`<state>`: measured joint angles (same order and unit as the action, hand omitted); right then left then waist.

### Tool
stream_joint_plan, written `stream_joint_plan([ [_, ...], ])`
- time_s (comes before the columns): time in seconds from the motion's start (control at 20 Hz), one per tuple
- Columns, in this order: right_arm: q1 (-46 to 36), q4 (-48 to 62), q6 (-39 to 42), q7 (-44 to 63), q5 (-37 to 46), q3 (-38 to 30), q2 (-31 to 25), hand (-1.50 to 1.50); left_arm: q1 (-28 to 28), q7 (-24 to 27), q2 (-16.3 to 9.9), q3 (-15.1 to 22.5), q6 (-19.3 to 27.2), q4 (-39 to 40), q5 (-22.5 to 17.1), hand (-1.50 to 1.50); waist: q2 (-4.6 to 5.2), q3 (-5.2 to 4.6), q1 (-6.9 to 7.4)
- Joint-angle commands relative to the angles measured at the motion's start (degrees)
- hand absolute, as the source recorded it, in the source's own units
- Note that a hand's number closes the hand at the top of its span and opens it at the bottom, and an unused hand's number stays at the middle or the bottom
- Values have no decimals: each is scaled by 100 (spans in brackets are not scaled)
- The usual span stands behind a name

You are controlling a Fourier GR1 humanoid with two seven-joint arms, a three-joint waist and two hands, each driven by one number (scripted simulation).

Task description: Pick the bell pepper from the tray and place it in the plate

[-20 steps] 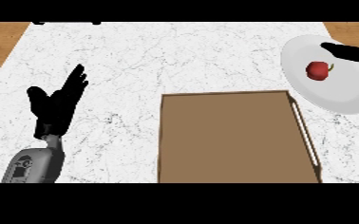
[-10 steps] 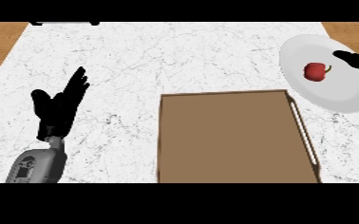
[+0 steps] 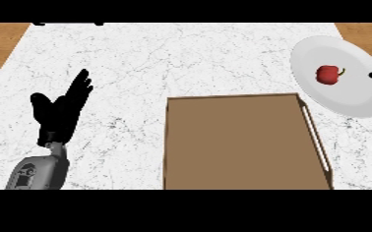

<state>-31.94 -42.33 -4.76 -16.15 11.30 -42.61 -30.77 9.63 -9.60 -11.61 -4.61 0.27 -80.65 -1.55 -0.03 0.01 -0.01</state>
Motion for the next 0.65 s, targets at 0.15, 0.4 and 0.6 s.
stream_joint_plan([
  [0.15,524,-102,-78,-151,-398,213,-203,-150,-44,-312,53,-43,-88,-339,-56,0,3,0,14],
  [0.4,879,178,50,-389,-531,276,-392,-150,107,-73,62,-106,20,11,148,0,7,0,4],
  [0.6,859,519,-41,-570,-617,384,-584,-150,88,-130,92,-97,-14,-33,174,0,10,2,25],
])
